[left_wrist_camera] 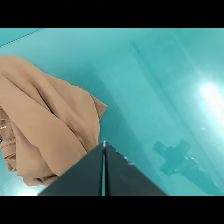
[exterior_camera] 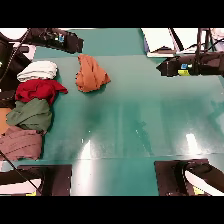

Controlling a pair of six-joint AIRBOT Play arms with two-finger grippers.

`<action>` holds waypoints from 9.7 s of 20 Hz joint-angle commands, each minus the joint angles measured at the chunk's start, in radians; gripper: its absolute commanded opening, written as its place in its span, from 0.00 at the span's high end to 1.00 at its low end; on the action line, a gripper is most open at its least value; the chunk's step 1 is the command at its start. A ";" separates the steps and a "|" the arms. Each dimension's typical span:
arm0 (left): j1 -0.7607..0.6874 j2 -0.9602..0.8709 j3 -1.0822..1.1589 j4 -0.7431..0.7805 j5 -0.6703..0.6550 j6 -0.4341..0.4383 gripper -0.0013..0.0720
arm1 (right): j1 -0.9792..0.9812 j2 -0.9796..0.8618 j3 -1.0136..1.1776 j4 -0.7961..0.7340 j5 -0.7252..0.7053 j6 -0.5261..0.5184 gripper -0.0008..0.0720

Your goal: Fold the shirts.

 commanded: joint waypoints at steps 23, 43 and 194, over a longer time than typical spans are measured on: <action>0.118 -0.419 -0.002 0.018 0.000 -0.208 0.14 | 0.004 -0.002 -0.006 0.011 0.004 0.002 0.97; 0.019 0.145 0.200 0.088 0.014 -0.109 0.95 | -0.125 0.019 0.409 0.077 -0.068 0.001 0.97; 0.273 0.239 -0.938 -0.391 0.100 0.087 0.95 | -0.690 -0.179 -0.692 0.243 0.078 -0.197 0.82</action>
